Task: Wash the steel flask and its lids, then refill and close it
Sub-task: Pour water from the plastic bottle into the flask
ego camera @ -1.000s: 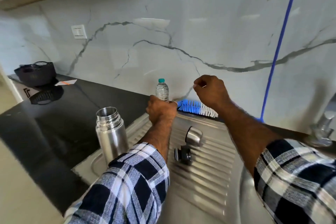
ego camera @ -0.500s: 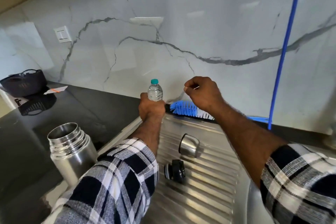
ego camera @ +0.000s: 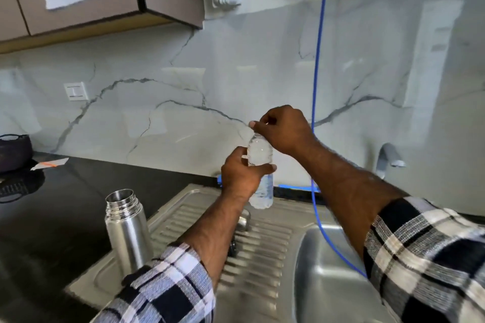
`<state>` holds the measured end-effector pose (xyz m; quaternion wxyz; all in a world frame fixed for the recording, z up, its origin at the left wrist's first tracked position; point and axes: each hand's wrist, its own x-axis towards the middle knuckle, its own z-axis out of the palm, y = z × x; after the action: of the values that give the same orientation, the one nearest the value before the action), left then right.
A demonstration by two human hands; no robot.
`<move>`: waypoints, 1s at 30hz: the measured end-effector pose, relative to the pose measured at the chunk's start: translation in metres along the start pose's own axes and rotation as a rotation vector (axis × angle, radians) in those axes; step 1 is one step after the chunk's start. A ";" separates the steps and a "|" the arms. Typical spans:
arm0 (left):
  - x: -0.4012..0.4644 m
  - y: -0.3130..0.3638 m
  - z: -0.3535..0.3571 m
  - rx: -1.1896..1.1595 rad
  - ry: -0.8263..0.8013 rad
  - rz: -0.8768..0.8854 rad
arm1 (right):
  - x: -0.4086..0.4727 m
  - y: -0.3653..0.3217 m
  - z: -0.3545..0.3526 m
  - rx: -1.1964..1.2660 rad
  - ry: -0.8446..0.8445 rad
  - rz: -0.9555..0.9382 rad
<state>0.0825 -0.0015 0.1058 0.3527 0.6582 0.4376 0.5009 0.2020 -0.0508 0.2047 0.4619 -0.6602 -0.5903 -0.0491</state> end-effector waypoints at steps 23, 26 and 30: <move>-0.163 -0.007 -0.071 -0.012 -0.156 0.062 | -0.141 -0.059 -0.064 -0.233 -0.388 -0.169; -0.160 -0.012 -0.081 -0.005 -0.145 0.049 | -0.138 -0.067 -0.057 -0.203 -0.459 -0.181; -0.157 -0.023 -0.093 0.015 -0.123 0.039 | -0.135 -0.076 -0.047 -0.201 -0.448 -0.197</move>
<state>-0.0303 -0.1363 0.0535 0.3642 0.6989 0.4058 0.4628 0.1216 -0.1911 0.1913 0.2448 -0.6363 -0.7315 -0.0049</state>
